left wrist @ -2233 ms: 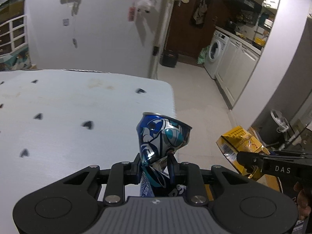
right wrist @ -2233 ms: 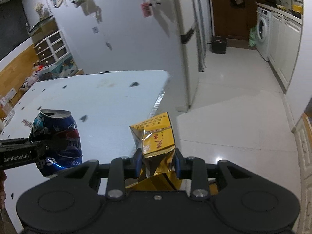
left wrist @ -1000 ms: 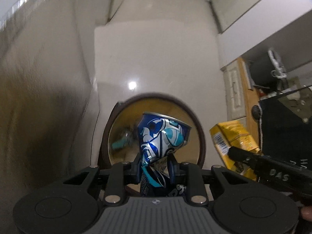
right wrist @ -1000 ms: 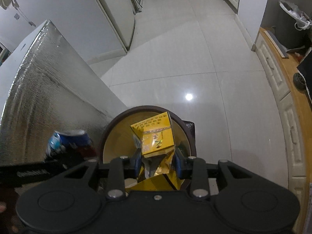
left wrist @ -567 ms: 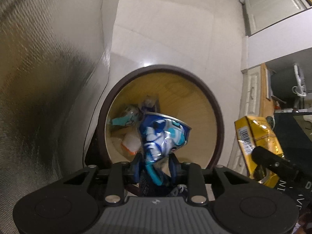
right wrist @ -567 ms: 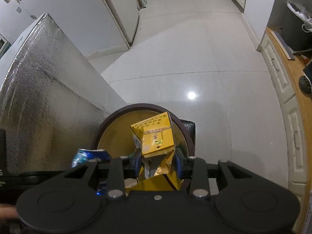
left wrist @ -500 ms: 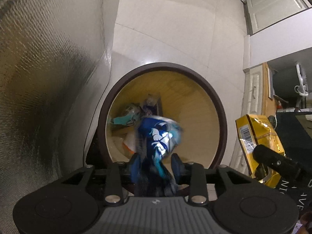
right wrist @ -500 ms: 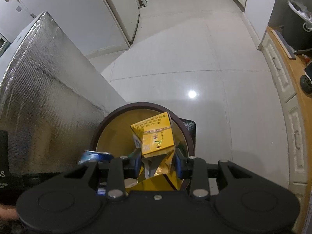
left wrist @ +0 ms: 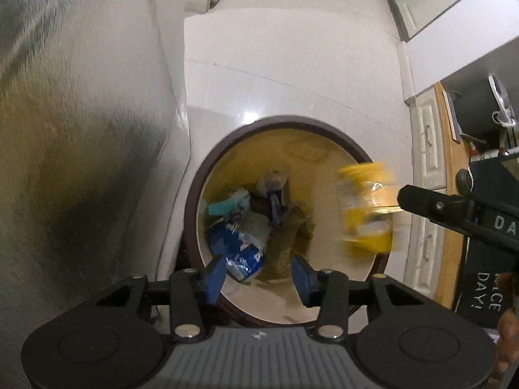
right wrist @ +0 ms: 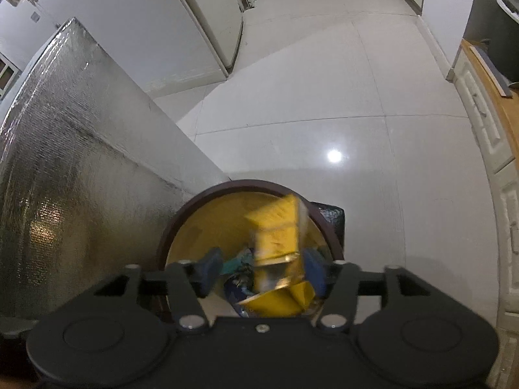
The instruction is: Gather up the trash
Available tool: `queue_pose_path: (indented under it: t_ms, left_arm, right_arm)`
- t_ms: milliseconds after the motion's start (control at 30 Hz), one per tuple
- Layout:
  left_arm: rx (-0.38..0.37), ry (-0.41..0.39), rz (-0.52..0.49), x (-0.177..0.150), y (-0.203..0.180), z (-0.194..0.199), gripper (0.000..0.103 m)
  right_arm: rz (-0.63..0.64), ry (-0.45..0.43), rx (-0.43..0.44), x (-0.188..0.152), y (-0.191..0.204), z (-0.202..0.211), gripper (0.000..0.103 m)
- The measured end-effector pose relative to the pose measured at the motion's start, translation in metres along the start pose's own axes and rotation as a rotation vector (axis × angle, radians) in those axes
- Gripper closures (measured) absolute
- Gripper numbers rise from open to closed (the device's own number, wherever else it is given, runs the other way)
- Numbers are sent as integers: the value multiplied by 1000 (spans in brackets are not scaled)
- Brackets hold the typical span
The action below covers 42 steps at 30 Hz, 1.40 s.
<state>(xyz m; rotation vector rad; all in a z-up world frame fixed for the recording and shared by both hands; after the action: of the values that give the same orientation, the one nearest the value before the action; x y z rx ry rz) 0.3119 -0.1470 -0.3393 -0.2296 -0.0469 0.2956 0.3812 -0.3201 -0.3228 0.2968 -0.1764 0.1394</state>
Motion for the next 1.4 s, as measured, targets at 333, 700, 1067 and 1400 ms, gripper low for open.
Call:
queue_pose_path:
  t_ms: [333,700,1067,1400]
  left_arm:
    - [22,-18,-41,1,3,12,22]
    - [53,-12,-50,-2,10,21,0]
    - [68,-65,-100,-10,11,48,0]
    - [69,-145,-185,-24,7,107,0]
  right_arm:
    - [2,19,-2,-10,1,-1,19]
    - [-10,14,-18,-24,-7,8,0]
    - [-7,-22,-60,-33,-6,38,0]
    - [-16,-112,-96,-46,11,99,0]
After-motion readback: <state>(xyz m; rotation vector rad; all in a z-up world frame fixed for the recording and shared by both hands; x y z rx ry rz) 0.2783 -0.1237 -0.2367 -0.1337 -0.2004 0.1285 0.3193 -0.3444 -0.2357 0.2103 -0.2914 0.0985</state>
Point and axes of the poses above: each gripper's, at about its wrist camera, not at the fingertips, and z roughly against the way its jaws point, y to its left, x to its top, the point moved 6 cm from there along -z, roughly the way its jaws point, and after that the axes turned 6 degrees about y, right-handed, at the moved point
